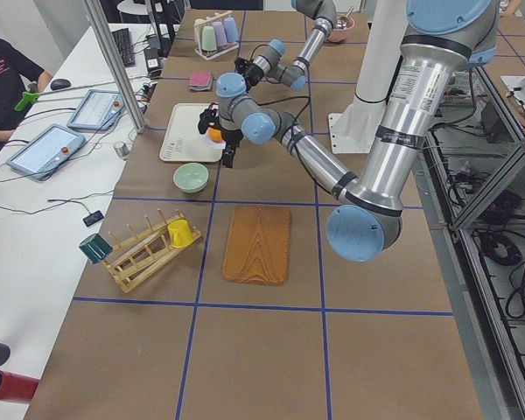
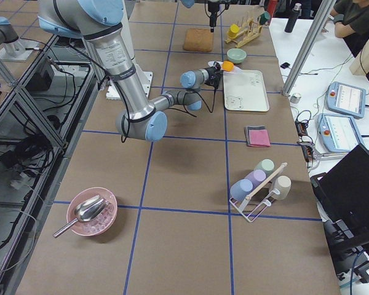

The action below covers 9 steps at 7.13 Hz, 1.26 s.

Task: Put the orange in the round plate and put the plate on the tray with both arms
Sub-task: 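Carry the plate with the orange onto the bear tray with the right gripper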

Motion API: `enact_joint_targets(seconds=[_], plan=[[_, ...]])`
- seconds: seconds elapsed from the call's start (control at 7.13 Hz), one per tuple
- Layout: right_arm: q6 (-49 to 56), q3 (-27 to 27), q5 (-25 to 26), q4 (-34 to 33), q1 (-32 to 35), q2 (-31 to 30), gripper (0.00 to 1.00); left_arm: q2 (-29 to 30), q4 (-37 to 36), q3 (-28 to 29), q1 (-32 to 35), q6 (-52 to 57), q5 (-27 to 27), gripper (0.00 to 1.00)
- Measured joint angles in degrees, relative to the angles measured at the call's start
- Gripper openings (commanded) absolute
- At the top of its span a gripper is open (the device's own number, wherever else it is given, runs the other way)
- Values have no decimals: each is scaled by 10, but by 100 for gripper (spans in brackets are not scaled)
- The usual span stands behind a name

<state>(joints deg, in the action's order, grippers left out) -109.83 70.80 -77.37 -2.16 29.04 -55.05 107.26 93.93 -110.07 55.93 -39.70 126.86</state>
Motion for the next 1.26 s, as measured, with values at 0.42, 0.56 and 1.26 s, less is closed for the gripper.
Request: enact_joint_targets(seconds=[0.42,0.56,1.26], plan=[[-22,-43,74,-47,0,21,0,-4,0,-1,7,12,2,97],[-27,-49,93,-65,2,23,0,-5,0,-1,7,12,2,97],[18,-34,84,-208,30,34,100,-5,0,-1,11,12,2,97]])
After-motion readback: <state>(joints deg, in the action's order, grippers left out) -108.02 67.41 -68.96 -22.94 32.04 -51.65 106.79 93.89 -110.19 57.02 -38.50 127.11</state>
